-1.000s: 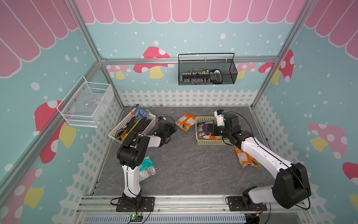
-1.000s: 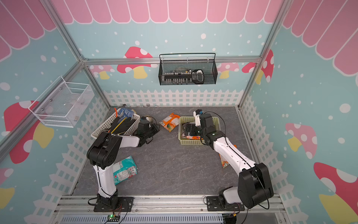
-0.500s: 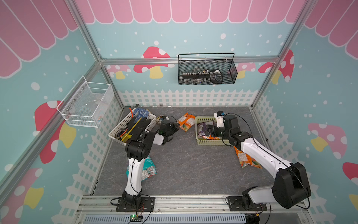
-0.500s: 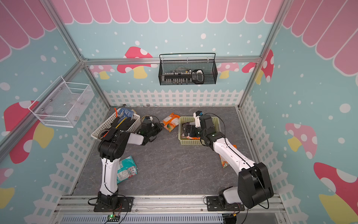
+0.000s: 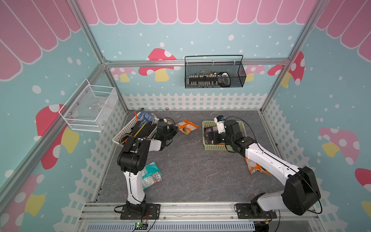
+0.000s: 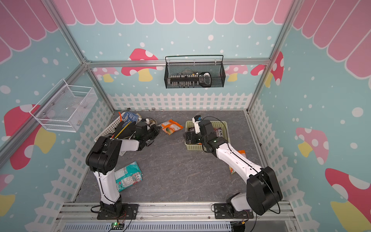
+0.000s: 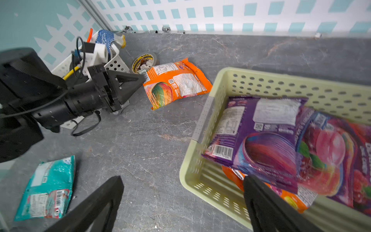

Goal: Put the candies in the basket
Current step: Pick up the candy at the center of the board.

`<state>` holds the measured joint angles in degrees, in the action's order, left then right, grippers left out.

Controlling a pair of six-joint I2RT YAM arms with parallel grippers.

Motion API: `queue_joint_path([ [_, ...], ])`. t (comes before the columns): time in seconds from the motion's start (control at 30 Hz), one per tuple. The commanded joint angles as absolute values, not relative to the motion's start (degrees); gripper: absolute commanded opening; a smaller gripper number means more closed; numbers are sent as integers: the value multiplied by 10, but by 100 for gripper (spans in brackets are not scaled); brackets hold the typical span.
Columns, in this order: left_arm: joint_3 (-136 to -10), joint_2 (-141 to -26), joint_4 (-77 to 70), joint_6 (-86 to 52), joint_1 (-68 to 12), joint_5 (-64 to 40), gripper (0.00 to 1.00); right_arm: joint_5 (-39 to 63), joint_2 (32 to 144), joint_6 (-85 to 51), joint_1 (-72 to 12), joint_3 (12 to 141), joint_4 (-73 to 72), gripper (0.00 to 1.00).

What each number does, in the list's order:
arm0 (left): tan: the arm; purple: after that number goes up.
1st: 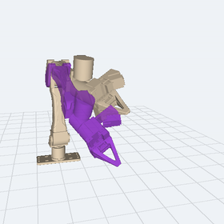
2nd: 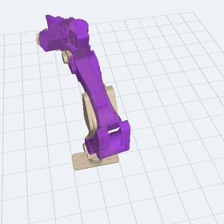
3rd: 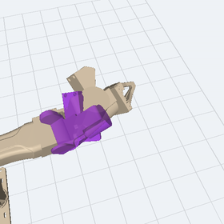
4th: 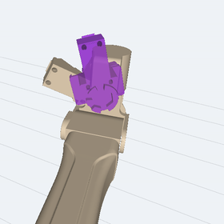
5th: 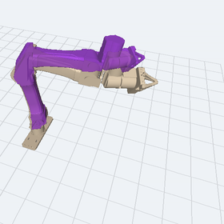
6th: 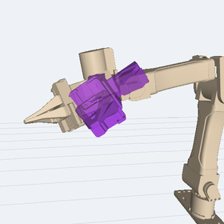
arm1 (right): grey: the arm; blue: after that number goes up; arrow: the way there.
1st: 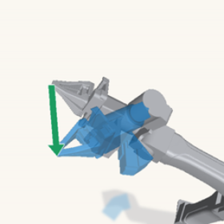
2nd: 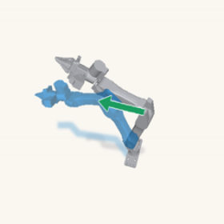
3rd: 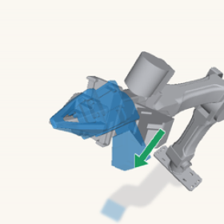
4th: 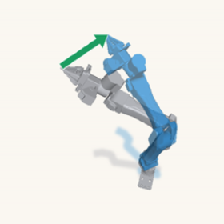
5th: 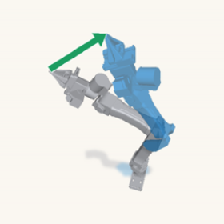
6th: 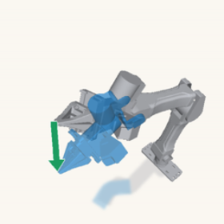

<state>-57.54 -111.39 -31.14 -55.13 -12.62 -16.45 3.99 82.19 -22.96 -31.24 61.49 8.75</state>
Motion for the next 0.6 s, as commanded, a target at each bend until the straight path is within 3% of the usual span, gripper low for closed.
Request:
queue_joint_path([
  [0.0,-567,-1065,-278,-552,-128,-202,0,-56,874,-133,-365,663,80,99],
  [0.1,-559,-1042,-256,-565,-127,-230,0,-77,929,-74,-396,702,56,97],
  [0.27,-559,-1014,-213,-556,-128,-240,0,-15,1000,29,-416,717,-61,85],
  [0.57,-564,-984,-167,-530,-127,-239,0,29,1144,72,-424,824,-39,66],
])
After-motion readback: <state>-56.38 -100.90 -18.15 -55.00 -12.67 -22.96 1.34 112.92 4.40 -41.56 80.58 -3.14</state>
